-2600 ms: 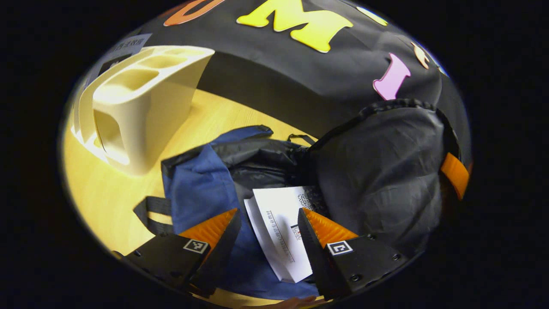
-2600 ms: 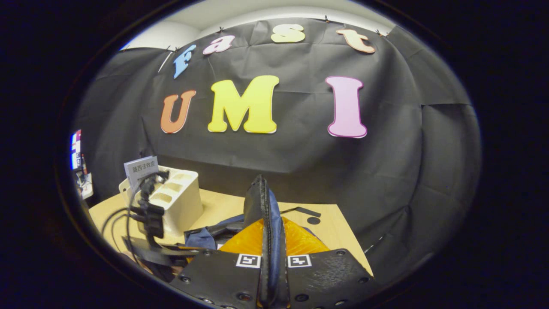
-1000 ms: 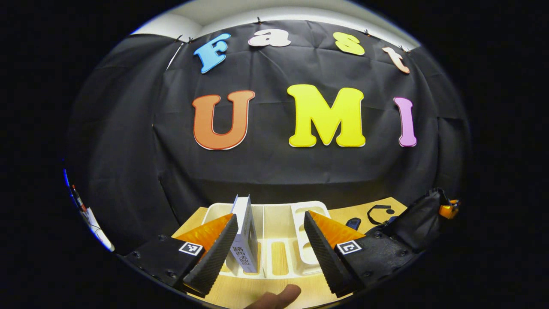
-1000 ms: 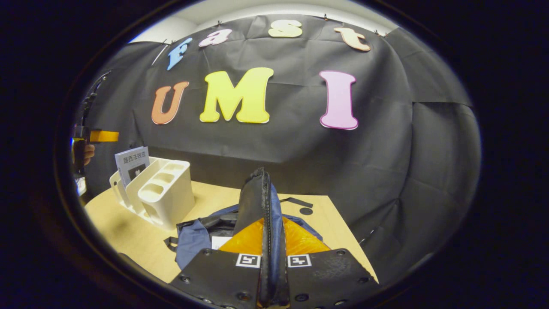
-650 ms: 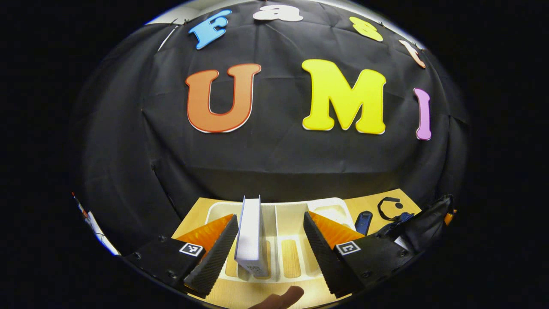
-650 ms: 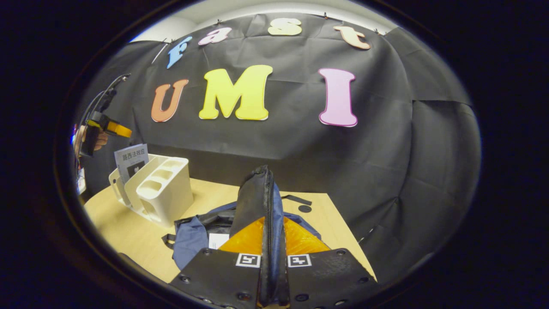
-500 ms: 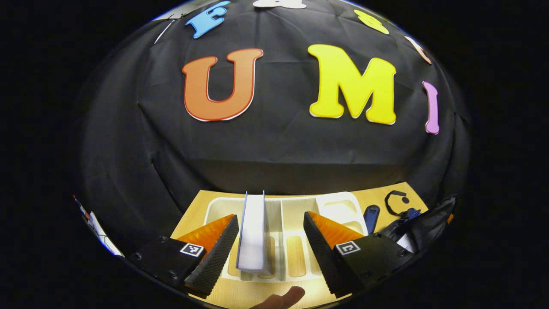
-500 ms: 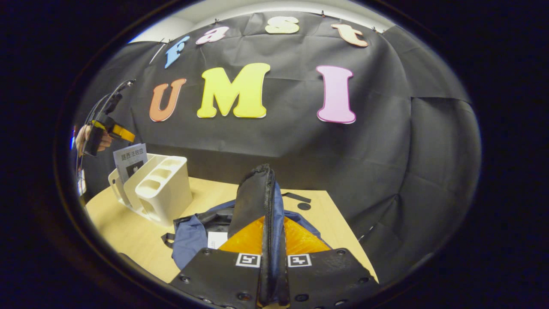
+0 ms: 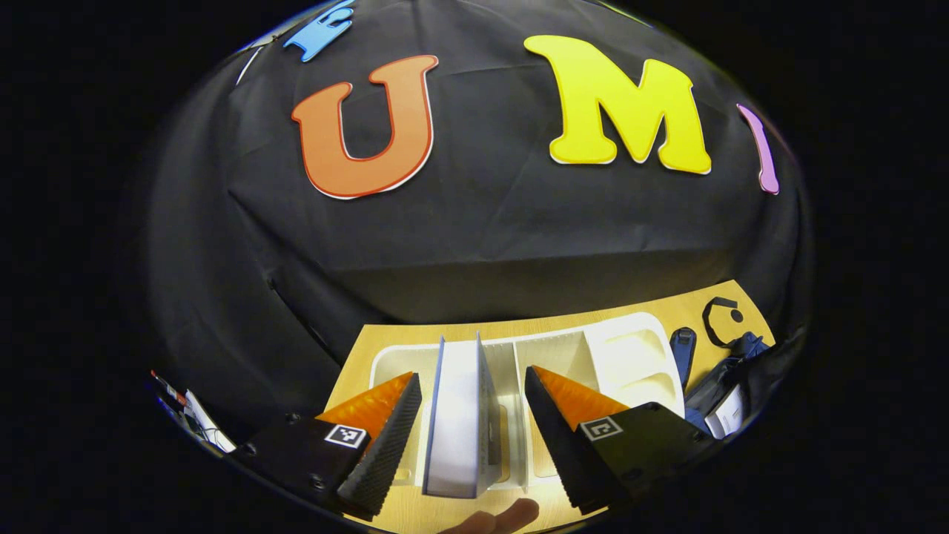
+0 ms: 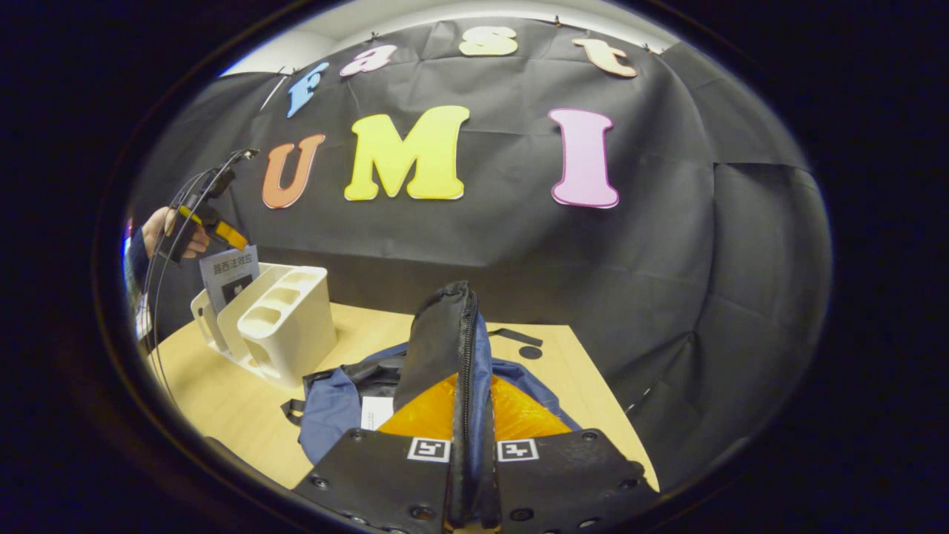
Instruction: Open the schoolbag, grab two books from the bookshelf and put them into the schoolbag.
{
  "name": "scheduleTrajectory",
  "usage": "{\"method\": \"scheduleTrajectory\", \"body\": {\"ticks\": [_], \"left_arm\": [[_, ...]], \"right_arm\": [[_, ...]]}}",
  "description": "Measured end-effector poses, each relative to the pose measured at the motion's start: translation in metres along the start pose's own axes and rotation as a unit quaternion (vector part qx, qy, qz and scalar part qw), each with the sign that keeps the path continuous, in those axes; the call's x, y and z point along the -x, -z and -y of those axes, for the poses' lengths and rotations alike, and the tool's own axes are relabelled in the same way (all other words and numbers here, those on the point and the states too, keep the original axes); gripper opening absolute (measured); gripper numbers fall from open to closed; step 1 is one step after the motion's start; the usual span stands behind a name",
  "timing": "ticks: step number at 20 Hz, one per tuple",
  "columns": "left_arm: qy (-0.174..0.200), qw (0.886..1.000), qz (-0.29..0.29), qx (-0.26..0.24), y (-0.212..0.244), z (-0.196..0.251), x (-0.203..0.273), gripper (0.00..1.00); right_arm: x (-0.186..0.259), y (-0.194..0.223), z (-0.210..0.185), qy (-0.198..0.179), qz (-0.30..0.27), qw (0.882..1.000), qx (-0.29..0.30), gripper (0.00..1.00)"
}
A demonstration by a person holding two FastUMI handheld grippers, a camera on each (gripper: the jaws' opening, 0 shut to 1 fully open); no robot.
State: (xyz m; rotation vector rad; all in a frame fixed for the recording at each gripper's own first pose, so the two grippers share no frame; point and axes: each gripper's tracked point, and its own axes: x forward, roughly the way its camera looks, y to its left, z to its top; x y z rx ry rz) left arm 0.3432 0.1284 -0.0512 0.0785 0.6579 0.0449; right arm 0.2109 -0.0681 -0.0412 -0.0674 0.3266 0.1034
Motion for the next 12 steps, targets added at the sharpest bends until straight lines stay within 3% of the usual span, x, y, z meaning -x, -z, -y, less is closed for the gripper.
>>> {"method": "scheduleTrajectory", "body": {"ticks": [7, 8, 9, 12], "left_arm": [[-0.006, 0.994, -0.104, 0.019, 0.049, 0.0, -0.02, 0.87], [-0.021, 0.993, -0.113, 0.013, 0.053, -0.004, -0.022, 0.82], [-0.015, 0.993, -0.114, 0.015, 0.052, 0.0, -0.022, 0.7], [0.004, 0.994, -0.109, 0.013, 0.05, 0.005, -0.027, 0.55]], "right_arm": [[-0.002, 0.003, -0.003, -0.002, -0.004, 1.0, -0.004, 0.08], [-0.002, 0.004, -0.003, -0.003, -0.005, 1.0, -0.003, 0.08], [-0.002, 0.005, -0.003, -0.001, -0.006, 1.0, -0.002, 0.08], [-0.001, 0.008, -0.005, -0.003, -0.008, 1.0, 0.001, 0.08]]}}
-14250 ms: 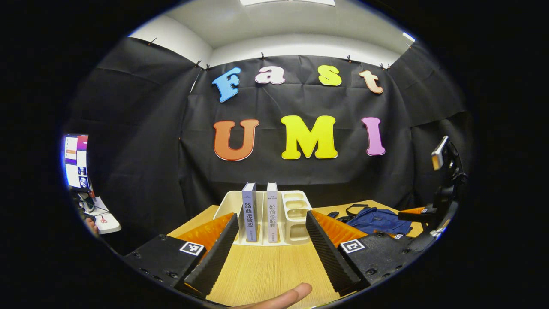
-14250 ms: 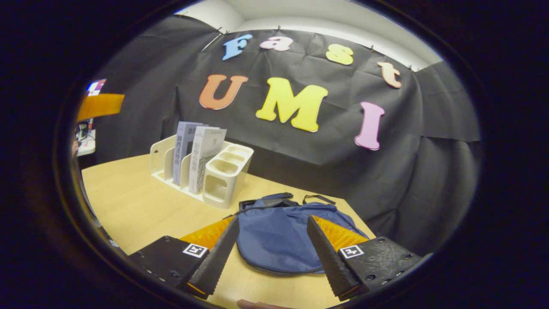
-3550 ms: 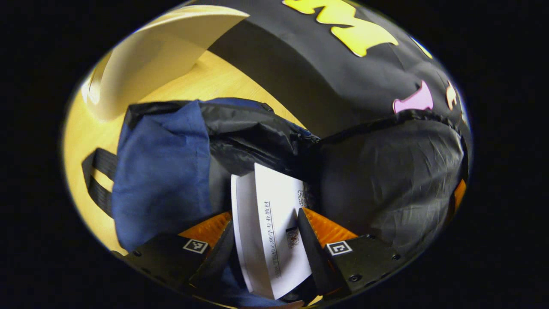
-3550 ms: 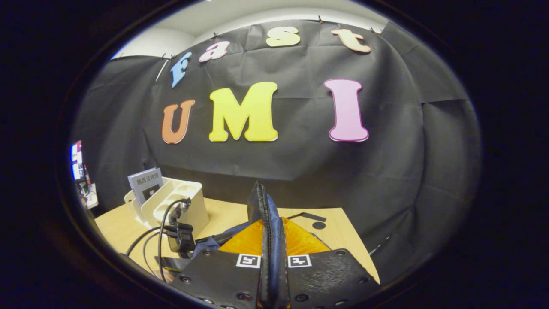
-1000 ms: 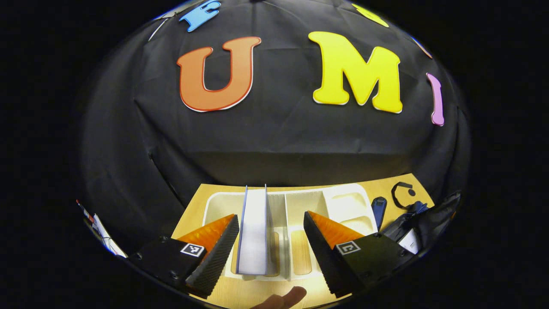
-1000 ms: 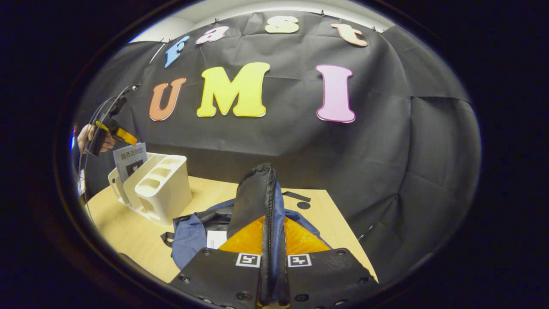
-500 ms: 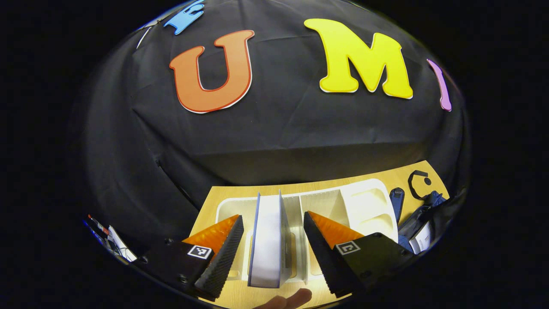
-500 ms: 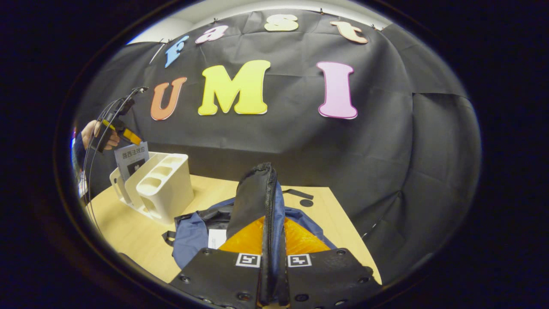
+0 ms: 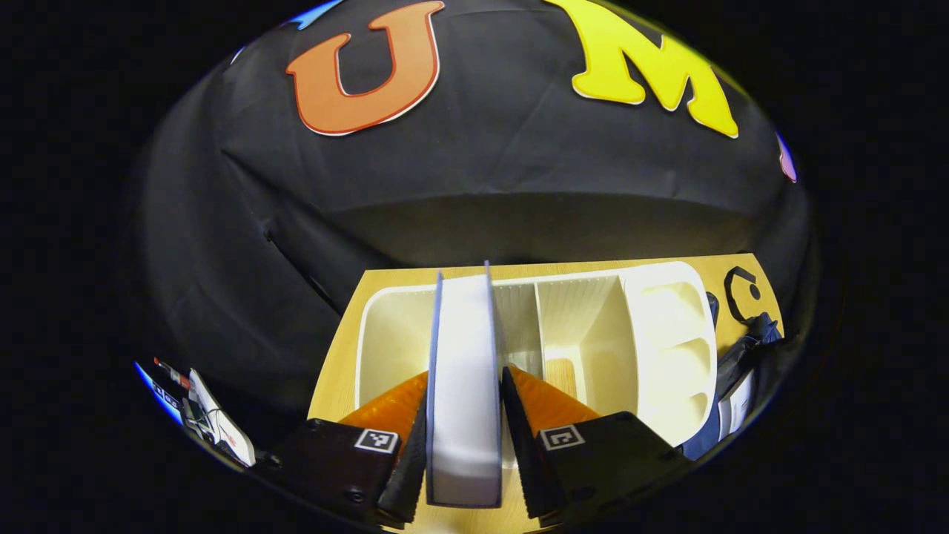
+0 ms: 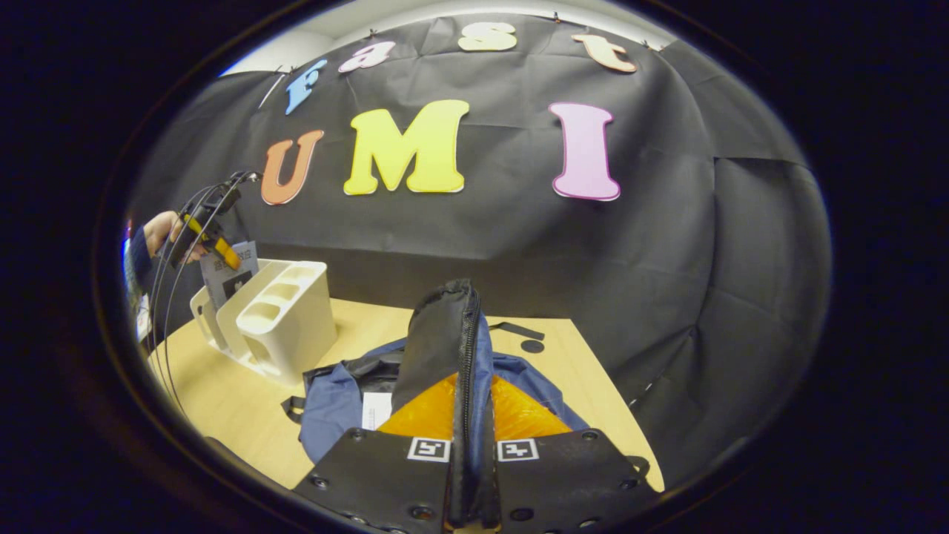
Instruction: Open the schoolbag, grab two books from the bookshelf and put them into the schoolbag.
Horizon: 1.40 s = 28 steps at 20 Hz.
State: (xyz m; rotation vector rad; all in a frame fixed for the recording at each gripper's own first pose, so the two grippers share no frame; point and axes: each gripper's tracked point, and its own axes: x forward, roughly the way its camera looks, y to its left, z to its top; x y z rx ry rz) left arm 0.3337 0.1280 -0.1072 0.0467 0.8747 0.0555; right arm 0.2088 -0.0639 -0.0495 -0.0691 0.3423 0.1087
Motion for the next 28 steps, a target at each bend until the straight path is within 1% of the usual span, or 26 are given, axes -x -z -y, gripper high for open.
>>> {"method": "scheduleTrajectory", "body": {"ticks": [1, 3, 4, 5, 6, 7, 8, 9, 10, 11, 12, 14, 15, 16, 19, 20, 21, 22, 25, 26, 27, 28], "left_arm": [[0.011, 1.0, 0.001, 0.006, 0.0, 0.004, 0.002, 0.51], [0.01, 1.0, -0.009, 0.016, 0.006, 0.005, 0.004, 0.45], [0.011, 1.0, -0.009, 0.022, 0.009, 0.005, 0.008, 0.49], [0.01, 1.0, -0.008, 0.029, 0.011, 0.003, 0.012, 0.44], [0.003, 0.999, -0.009, 0.035, 0.014, -0.002, 0.017, 0.44], [0.005, 0.999, -0.005, 0.043, 0.014, -0.003, 0.022, 0.48], [0.01, 0.998, -0.008, 0.054, 0.019, -0.004, 0.029, 0.43], [0.018, 0.998, -0.009, 0.066, 0.023, -0.003, 0.036, 0.43], [0.028, 0.997, -0.008, 0.076, 0.027, -0.003, 0.045, 0.43], [0.035, 0.995, -0.006, 0.09, 0.032, -0.002, 0.054, 0.47], [0.04, 0.994, -0.005, 0.1, 0.037, -0.005, 0.063, 0.43], [0.043, 0.993, -0.002, 0.113, 0.052, -0.011, 0.077, 0.43], [0.044, 0.992, -0.004, 0.119, 0.06, -0.013, 0.084, 0.47], [0.046, 0.991, -0.004, 0.127, 0.069, -0.016, 0.092, 0.43], [0.059, 0.986, 0.0, 0.154, 0.091, -0.022, 0.113, 0.43], [0.065, 0.985, 0.004, 0.161, 0.1, -0.022, 0.121, 0.39], [0.068, 0.985, 0.009, 0.16, 0.107, -0.024, 0.128, 0.43], [0.066, 0.984, 0.015, 0.163, 0.114, -0.028, 0.133, 0.43], [0.08, 0.978, 0.02, 0.194, 0.137, -0.024, 0.15, 0.43], [0.088, 0.974, 0.021, 0.209, 0.145, -0.024, 0.155, 0.39], [0.095, 0.97, 0.022, 0.222, 0.152, -0.022, 0.16, 0.43], [0.1, 0.967, 0.028, 0.235, 0.157, -0.021, 0.165, 0.39]], "right_arm": [[-0.001, 0.001, 0.0, 0.001, 0.0, 1.0, 0.001, 0.08], [0.0, 0.001, 0.0, -0.001, 0.0, 1.0, -0.001, 0.08], [0.001, 0.001, -0.001, -0.001, -0.001, 1.0, -0.002, 0.08], [0.0, 0.002, -0.001, -0.001, -0.001, 1.0, -0.002, 0.08], [0.001, 0.003, -0.001, 0.0, -0.002, 1.0, -0.001, 0.08], [0.002, 0.002, -0.001, 0.0, -0.001, 1.0, -0.002, 0.08], [0.002, 0.003, -0.001, -0.001, -0.001, 1.0, -0.004, 0.08], [0.002, 0.003, -0.002, -0.001, -0.001, 1.0, -0.007, 0.08], [0.002, 0.004, -0.001, 0.0, -0.002, 1.0, -0.008, 0.08], [0.002, 0.003, -0.002, 0.0, -0.002, 1.0, -0.009, 0.08], [0.002, 0.004, -0.003, 0.001, -0.002, 1.0, -0.01, 0.08], [0.002, 0.005, -0.007, 0.002, -0.003, 1.0, -0.002, 0.08], [0.002, 0.006, -0.008, 0.005, -0.003, 1.0, 0.004, 0.08], [0.003, 0.006, -0.009, 0.006, -0.003, 1.0, 0.01, 0.08], [0.004, 0.007, -0.015, 0.001, -0.004, 1.0, 0.013, 0.08], [0.004, 0.006, -0.015, 0.002, -0.005, 1.0, 0.014, 0.08], [0.003, 0.005, -0.015, 0.006, -0.006, 1.0, 0.015, 0.08], [0.001, 0.004, -0.016, 0.006, -0.007, 1.0, 0.015, 0.08], [0.004, 0.005, -0.02, 0.005, -0.01, 1.0, 0.013, 0.08], [0.003, 0.005, -0.021, 0.005, -0.011, 1.0, 0.012, 0.08], [0.004, 0.007, -0.022, 0.006, -0.013, 1.0, 0.01, 0.08], [0.004, 0.009, -0.021, 0.007, -0.014, 1.0, 0.008, 0.08]]}}
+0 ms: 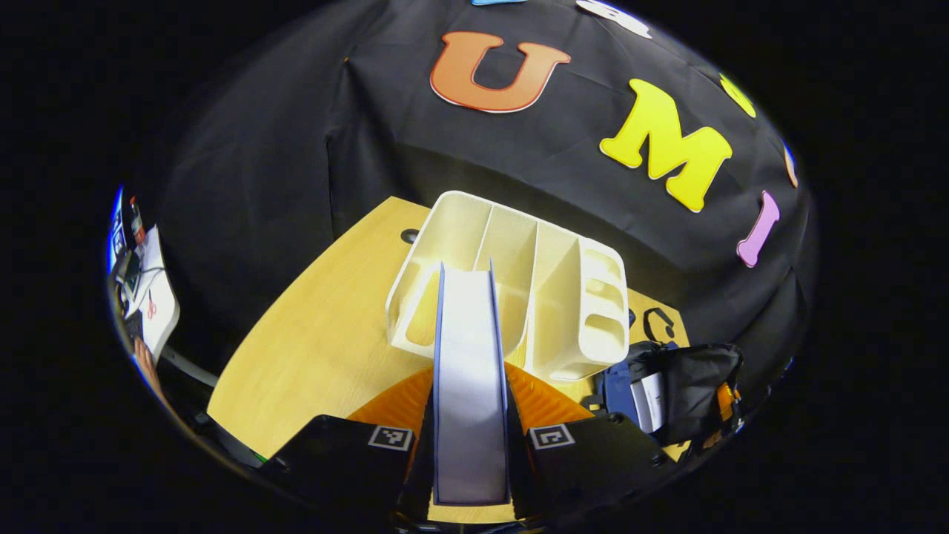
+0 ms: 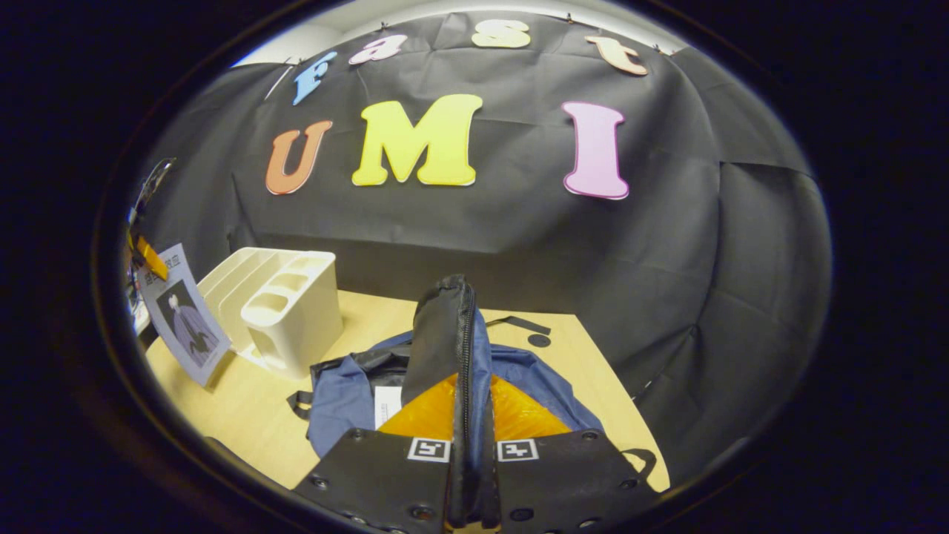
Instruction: Open the schoolbag, grab two books from the bookshelf and put them into the schoolbag.
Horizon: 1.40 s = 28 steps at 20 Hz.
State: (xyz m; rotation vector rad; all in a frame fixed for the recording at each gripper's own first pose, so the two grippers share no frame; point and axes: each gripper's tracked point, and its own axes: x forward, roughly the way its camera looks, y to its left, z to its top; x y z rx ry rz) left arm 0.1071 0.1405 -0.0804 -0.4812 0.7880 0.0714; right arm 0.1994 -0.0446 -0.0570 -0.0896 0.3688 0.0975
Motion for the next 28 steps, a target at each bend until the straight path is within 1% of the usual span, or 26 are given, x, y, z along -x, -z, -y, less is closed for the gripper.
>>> {"method": "scheduleTrajectory", "body": {"ticks": [1, 3, 6, 8, 10, 13, 18, 21, 22, 23, 26, 28], "left_arm": [[0.006, 1.0, 0.005, 0.002, 0.006, 0.0, 0.005, 0.43], [0.01, 1.0, 0.014, 0.01, 0.018, -0.001, 0.014, 0.43], [0.037, 0.999, 0.012, 0.031, 0.04, 0.012, 0.022, 0.43], [0.061, 0.997, 0.01, 0.046, 0.05, 0.024, 0.027, 0.43], [0.092, 0.994, 0.01, 0.055, 0.06, 0.042, 0.027, 0.43], [0.137, 0.988, -0.018, 0.072, 0.082, 0.07, 0.021, 0.43], [0.202, 0.972, -0.046, 0.106, 0.104, 0.111, 0.001, 0.43], [0.247, 0.957, -0.066, 0.139, 0.119, 0.138, -0.004, 0.43], [0.262, 0.951, -0.068, 0.148, 0.118, 0.146, -0.006, 0.47], [0.274, 0.946, -0.066, 0.161, 0.117, 0.153, -0.008, 0.43], [0.303, 0.931, -0.056, 0.197, 0.109, 0.178, -0.015, 0.43], [0.306, 0.925, -0.049, 0.219, 0.104, 0.191, -0.027, 0.43]], "right_arm": [[0.0, 0.001, 0.0, 0.0, -0.001, 1.0, -0.002, 0.08], [0.001, 0.004, 0.0, 0.001, -0.004, 1.0, -0.005, 0.08], [0.0, 0.005, -0.003, 0.002, -0.008, 1.0, -0.009, 0.08], [-0.001, 0.004, -0.007, 0.002, -0.009, 1.0, -0.007, 0.08], [0.001, 0.004, -0.01, -0.001, -0.01, 1.0, -0.005, 0.08], [0.002, 0.002, -0.017, -0.008, -0.012, 1.0, -0.004, 0.08], [0.001, 0.003, -0.018, -0.005, -0.014, 1.0, -0.004, 0.08], [0.002, -0.005, -0.019, -0.01, -0.011, 1.0, -0.026, 0.08], [0.001, -0.009, -0.02, -0.009, -0.006, 0.999, -0.03, 0.1], [0.001, -0.012, -0.019, -0.006, -0.003, 0.999, -0.033, 0.08], [0.002, -0.019, -0.02, -0.005, 0.005, 0.999, -0.045, 0.08], [0.003, -0.023, -0.023, -0.011, 0.009, 0.999, -0.049, 0.08]]}}
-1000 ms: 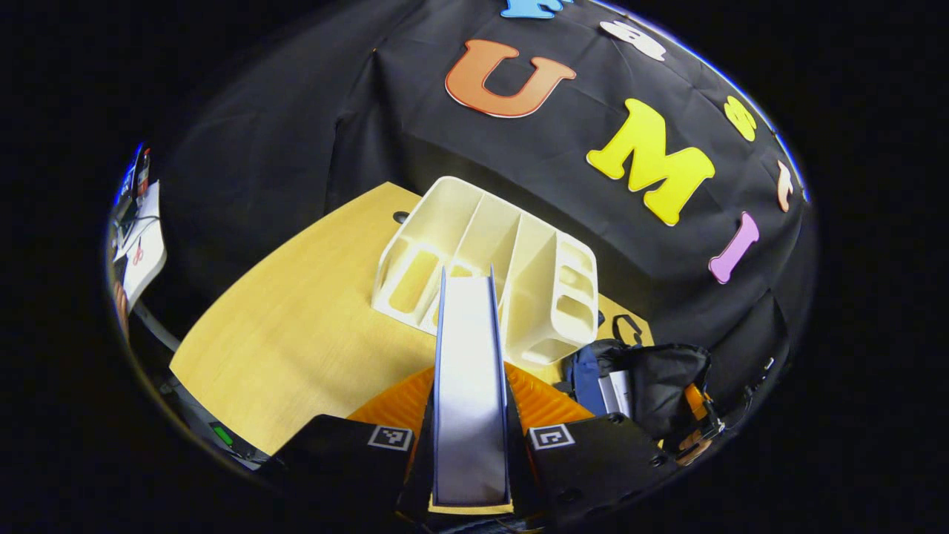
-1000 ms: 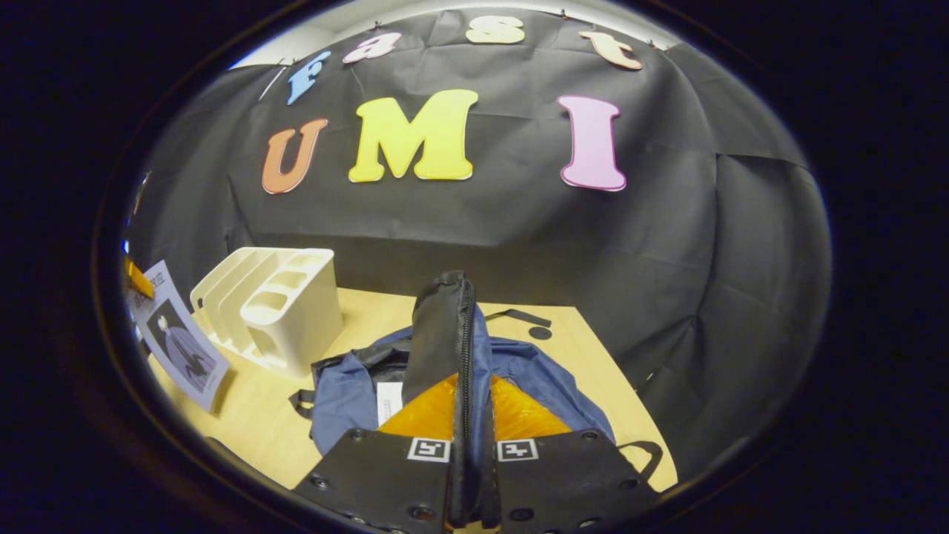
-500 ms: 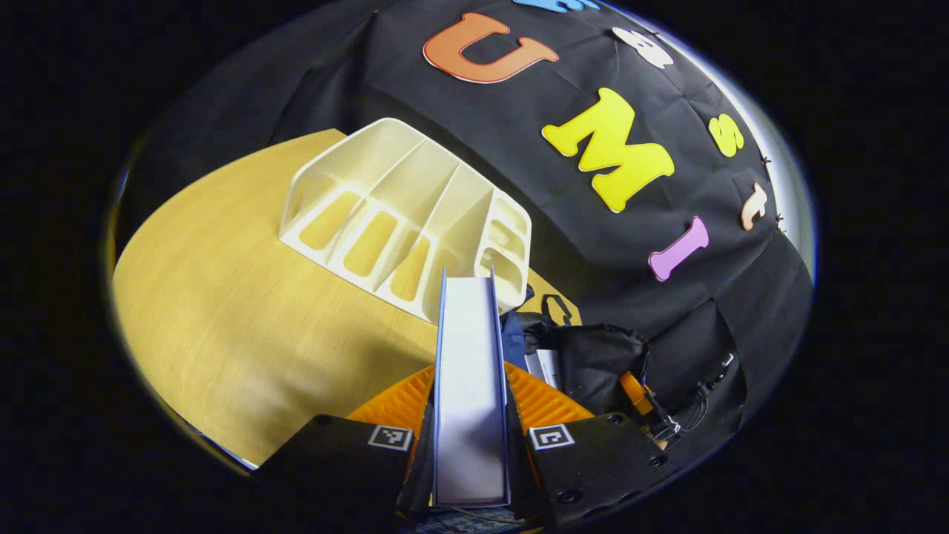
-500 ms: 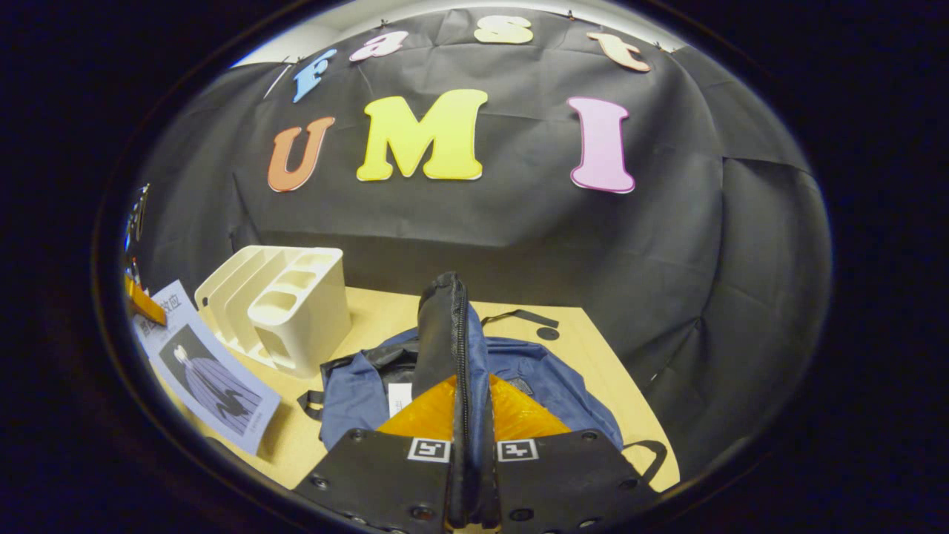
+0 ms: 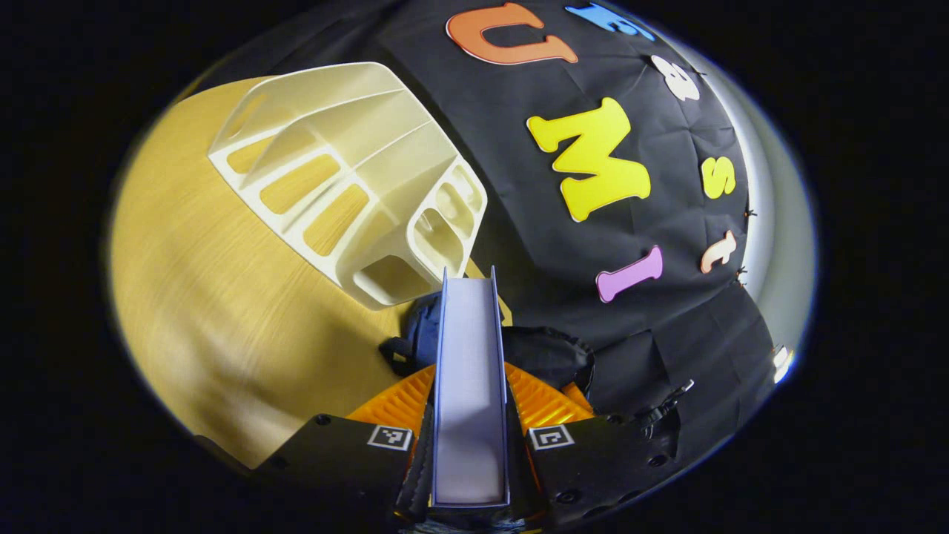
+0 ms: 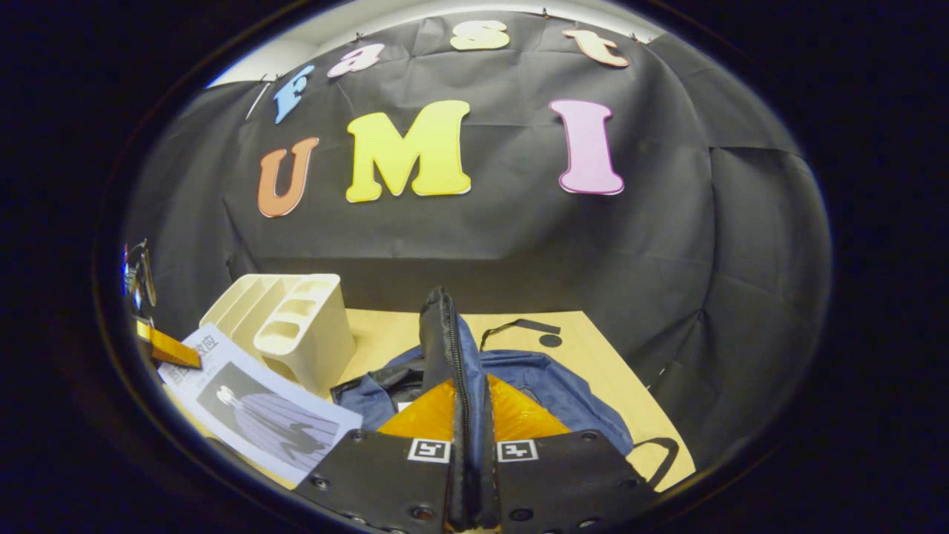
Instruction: Open the schoolbag, grab two books from the bookshelf and put them into the schoolbag.
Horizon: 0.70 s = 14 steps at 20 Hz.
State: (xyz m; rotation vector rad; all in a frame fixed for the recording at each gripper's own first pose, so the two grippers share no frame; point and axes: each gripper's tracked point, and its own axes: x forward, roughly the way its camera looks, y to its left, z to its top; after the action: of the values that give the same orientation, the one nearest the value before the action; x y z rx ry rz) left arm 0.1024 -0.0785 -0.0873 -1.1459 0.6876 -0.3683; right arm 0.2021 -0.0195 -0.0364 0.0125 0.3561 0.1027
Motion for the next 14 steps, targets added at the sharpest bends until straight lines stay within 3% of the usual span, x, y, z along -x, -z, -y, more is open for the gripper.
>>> {"method": "scheduleTrajectory", "body": {"ticks": [3, 9, 12, 14], "left_arm": [[-0.011, 1.0, 0.022, 0.011, -0.003, 0.001, -0.026, 0.43], [0.041, 0.998, 0.01, 0.043, 0.009, 0.033, -0.065, 0.43], [0.007, 1.0, 0.009, 0.024, 0.022, 0.013, -0.089, 0.43], [0.012, 0.999, 0.002, 0.033, 0.029, 0.013, -0.098, 0.43]], "right_arm": [[0.001, -0.003, -0.001, -0.002, 0.006, 1.0, 0.006, 0.08], [0.005, -0.009, 0.009, -0.002, 0.012, 1.0, 0.004, 0.08], [0.011, -0.017, 0.008, -0.017, 0.018, 1.0, -0.009, 0.08], [0.014, -0.029, 0.01, -0.017, 0.031, 0.999, -0.006, 0.08]]}}
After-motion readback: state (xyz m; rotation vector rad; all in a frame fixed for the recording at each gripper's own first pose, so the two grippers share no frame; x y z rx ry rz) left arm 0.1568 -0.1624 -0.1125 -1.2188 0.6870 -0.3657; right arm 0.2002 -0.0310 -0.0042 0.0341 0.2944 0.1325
